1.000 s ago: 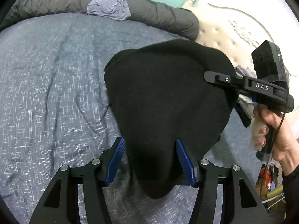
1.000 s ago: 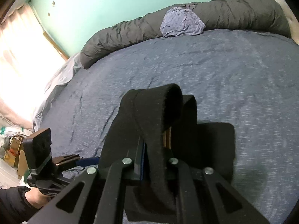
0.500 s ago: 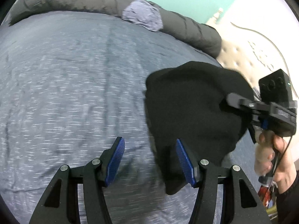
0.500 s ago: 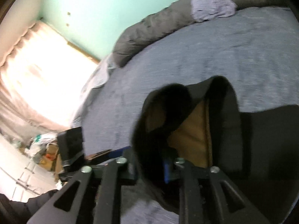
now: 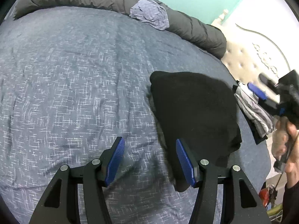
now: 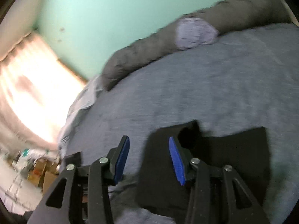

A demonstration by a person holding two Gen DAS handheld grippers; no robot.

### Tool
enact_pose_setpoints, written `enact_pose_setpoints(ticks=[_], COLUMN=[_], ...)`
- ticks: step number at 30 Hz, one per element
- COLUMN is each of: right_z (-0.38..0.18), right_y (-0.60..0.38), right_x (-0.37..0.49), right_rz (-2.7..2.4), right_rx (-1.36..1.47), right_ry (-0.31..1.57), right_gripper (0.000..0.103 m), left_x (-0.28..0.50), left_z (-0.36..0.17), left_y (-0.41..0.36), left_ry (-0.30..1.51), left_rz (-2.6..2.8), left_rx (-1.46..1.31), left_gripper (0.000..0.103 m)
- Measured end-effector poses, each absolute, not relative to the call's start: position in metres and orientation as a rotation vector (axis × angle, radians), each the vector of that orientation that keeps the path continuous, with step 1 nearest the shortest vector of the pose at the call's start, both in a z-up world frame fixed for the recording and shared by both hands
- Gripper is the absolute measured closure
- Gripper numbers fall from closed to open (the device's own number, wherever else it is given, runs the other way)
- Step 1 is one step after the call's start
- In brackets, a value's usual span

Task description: Fold clothes

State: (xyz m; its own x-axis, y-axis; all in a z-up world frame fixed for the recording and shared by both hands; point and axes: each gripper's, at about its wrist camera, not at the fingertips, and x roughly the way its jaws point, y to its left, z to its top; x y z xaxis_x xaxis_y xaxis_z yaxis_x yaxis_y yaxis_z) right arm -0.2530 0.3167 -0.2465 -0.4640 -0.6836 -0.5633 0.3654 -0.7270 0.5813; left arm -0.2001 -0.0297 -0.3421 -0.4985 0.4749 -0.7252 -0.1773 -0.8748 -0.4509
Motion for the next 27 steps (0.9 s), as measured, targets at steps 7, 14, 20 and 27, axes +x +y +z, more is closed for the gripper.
enact_pose_setpoints(ticks=[7, 14, 20, 27], right_z=[-0.306, -0.350, -0.357, -0.347], right_y=[0.355, 0.342, 0.327, 0.309], right_x=[-0.248, -0.247, -0.246, -0.249], right_rz=[-2.259, -2.251, -2.203, -2.102], right_rx=[1.266, 1.417, 1.406, 1.309], right_ry=[-0.494, -0.451, -0.448, -0.558], right_gripper=[0.080, 0.083, 0.085, 0.085], left_x=[-0.205, -0.209, -0.213, -0.216], left_z=[-0.340, -0.339, -0.343, -0.350], left_y=[-0.020, -0.011, -0.003, -0.007], left_ry=[-0.421, -0.397, -0.361, -0.385], left_rz=[2.382, 2.378, 2.371, 2.376], left_rx=[-1.297, -1.302, -1.309, -1.318], left_gripper=[0.042, 0.042, 0.042, 0.042])
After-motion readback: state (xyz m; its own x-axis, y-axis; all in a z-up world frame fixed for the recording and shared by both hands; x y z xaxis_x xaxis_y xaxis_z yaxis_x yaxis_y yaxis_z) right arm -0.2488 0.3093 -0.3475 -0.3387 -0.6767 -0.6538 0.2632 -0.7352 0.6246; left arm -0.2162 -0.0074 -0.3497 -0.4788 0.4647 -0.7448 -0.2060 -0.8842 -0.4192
